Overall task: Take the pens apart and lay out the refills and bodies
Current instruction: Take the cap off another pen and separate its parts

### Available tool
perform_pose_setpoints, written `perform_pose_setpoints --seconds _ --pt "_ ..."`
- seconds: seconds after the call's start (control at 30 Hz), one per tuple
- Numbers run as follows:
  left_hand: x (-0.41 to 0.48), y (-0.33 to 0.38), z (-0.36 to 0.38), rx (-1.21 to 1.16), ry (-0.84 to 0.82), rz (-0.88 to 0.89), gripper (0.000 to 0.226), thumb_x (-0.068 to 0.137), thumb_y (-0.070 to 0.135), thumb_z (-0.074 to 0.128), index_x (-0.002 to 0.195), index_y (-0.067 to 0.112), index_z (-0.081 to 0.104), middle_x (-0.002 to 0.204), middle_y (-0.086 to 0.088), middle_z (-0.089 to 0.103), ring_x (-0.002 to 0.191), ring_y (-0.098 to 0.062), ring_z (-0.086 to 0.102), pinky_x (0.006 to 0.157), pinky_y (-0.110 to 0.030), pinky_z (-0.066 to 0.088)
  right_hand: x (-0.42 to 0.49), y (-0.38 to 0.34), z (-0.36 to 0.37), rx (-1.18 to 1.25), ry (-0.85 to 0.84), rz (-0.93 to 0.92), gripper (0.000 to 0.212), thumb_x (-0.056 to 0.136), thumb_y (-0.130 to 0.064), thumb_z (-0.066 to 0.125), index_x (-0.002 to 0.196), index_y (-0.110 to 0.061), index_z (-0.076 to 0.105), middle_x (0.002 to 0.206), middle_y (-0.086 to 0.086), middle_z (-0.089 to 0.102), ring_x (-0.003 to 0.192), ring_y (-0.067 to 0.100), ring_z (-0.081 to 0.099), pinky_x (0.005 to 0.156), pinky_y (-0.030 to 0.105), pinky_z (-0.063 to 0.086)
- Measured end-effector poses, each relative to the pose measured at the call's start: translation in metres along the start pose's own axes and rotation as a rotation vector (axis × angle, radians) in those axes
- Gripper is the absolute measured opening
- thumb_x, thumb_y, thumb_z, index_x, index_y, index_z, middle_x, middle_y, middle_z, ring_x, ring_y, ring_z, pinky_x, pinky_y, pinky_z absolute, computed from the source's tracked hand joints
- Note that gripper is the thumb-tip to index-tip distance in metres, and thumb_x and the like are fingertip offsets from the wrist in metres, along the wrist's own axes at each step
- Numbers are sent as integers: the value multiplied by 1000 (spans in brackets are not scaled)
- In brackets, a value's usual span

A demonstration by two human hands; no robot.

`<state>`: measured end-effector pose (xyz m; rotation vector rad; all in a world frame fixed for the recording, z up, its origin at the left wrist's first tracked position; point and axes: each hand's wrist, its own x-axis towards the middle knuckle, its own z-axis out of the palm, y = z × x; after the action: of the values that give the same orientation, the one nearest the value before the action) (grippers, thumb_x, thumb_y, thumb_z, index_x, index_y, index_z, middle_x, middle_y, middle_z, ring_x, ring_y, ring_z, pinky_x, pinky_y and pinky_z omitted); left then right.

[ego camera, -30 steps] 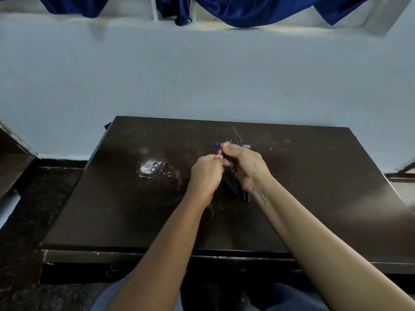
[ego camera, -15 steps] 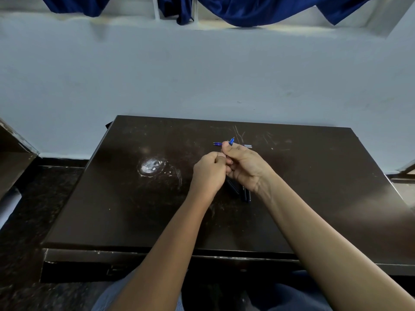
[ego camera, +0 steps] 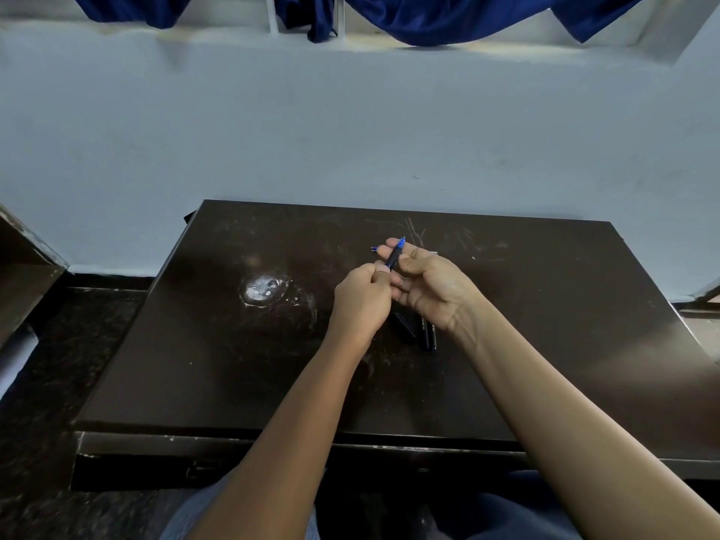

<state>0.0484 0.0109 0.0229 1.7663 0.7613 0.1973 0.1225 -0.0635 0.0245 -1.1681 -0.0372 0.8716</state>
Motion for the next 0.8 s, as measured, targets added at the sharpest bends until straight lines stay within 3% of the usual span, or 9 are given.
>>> perform_pose_setpoints --seconds 0.07,0.2,0.37,0.43,0.5,0.53,0.7,0.8 --pt "1 -1 0 -1 -1 -2 29 99 26 37 92 18 64 79 2 61 57 -7 45 50 -24 34 0 0 1 28 -3 9 16 98 -10 43 101 -13 58 92 -1 69 58 10 46 52 21 48" --pt "1 -1 0 -35 8 -8 29 96 21 41 74 24 60 67 7 58 55 -6 44 49 -24 33 -1 1 1 -43 -18 -6 15 96 -14 51 82 -18 56 72 0 49 52 7 44 49 18 47" --pt "-1 1 -1 -13 0 -12 28 99 24 39 79 21 59 61 7 52 52 -6 42 48 -23 31 2 1 -1 28 2 15 17 99 -7 40 99 -14 55 95 -1 68 56 10 44 47 21 48" --pt "-1 1 0 -35 2 -16 27 97 20 40 78 21 60 59 7 52 51 -6 42 48 -23 31 2 1 0 10 -5 38 10 97 -19 49 92 -15 57 79 -1 66 54 9 45 48 21 48" --pt "-2 2 0 -37 1 -21 25 96 18 41 82 19 63 63 6 56 53 -6 44 49 -23 32 1 2 0 -66 -28 39 17 96 -22 53 80 -16 55 65 0 50 52 10 42 49 21 48" --pt "-2 1 0 -33 0 -23 25 96 19 41 83 19 63 65 6 58 53 -6 44 49 -23 32 1 2 0 -83 -33 27 18 97 -19 50 79 -16 54 66 0 47 53 10 40 48 20 47" --pt "-1 1 -1 -34 -14 -30 26 97 22 40 81 22 60 65 5 54 53 -7 42 48 -24 31 2 -1 -1 -12 1 31 21 100 -10 38 106 -14 58 98 -1 68 58 10 45 47 20 49" --pt "-1 1 -1 -38 -14 -32 26 95 18 40 81 22 62 66 6 57 54 -7 44 48 -23 32 1 0 -1 -50 -10 64 12 96 -23 52 89 -17 60 71 -1 59 52 7 50 49 20 48"
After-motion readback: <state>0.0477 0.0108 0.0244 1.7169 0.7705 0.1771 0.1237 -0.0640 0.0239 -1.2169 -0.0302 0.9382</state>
